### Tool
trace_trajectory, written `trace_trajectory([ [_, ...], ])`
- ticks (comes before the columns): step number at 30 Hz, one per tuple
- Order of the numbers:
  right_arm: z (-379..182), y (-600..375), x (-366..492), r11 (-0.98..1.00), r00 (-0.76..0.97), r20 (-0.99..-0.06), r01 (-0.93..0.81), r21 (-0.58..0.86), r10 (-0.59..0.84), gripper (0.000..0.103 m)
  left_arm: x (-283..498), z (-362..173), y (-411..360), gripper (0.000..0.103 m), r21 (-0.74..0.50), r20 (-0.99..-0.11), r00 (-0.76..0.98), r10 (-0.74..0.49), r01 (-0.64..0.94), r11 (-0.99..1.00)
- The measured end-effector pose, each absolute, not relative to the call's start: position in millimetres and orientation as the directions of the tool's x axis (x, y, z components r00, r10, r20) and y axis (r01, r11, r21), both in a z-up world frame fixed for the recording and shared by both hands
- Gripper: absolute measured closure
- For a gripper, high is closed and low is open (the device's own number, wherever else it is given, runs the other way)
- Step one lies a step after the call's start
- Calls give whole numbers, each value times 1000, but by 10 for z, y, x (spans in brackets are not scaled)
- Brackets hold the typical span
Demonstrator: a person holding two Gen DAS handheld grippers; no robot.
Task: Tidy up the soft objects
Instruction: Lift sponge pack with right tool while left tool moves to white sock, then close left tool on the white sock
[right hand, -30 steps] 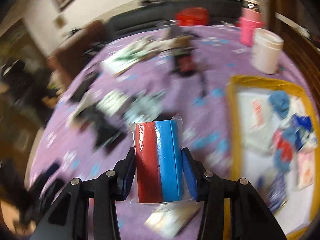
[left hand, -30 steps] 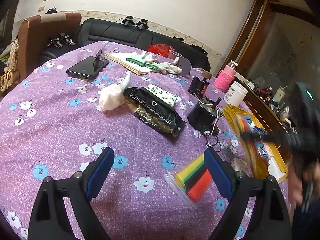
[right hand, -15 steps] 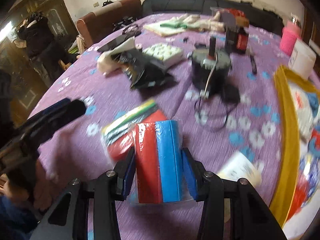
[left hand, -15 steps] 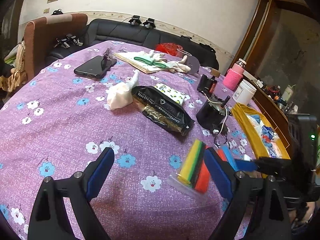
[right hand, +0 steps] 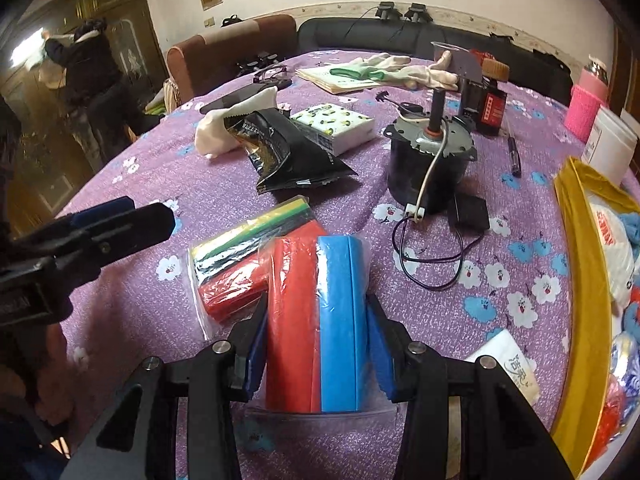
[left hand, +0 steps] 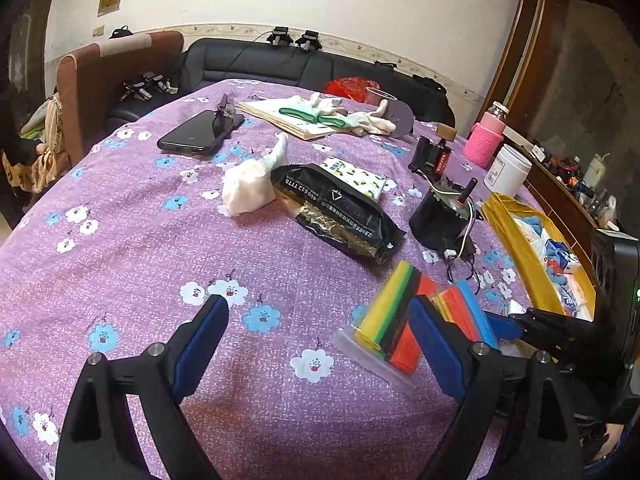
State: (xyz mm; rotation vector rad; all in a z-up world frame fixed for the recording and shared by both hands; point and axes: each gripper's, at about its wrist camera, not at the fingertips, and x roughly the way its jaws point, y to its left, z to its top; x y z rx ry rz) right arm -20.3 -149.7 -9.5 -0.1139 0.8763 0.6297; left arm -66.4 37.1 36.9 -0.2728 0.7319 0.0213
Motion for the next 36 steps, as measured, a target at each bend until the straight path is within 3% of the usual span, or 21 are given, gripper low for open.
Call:
trace_trajectory([
  [16, -68, -1570, -195, 810, 455, -734, -543, 220, 504, 55, -656, 519, 788, 12, -298, -696, 707, -127, -123, 947],
  [25, -57, -1581, -199, 806, 452, -730, -546, 228, 512, 55, -19, 531, 1100, 13, -321, -729, 672, -130, -168, 932],
  [28, -71, -1593, -174, 809, 448, -733, -540, 234, 511, 55, 222, 506, 1122, 31, -274, -745, 661, -89, -181, 945],
  [32, -86, -1603, -148, 809, 441, -736, -536, 242, 513, 55, 481, 371, 1147, 35, -262, -765, 637, -93, -176, 949],
  [34, -88, -1598, -146, 808, 440, -737, -537, 242, 513, 55, 601, 297, 1188, 53, -285, -764, 635, -115, -173, 943],
  [35, -90, -1595, -145, 808, 440, -737, -538, 241, 513, 55, 651, 257, 1212, 69, -319, -764, 627, -149, -167, 933],
  [36, -90, -1590, -144, 808, 441, -737, -538, 240, 512, 55, 700, 197, 1274, 79, -379, -760, 620, -197, -175, 909],
])
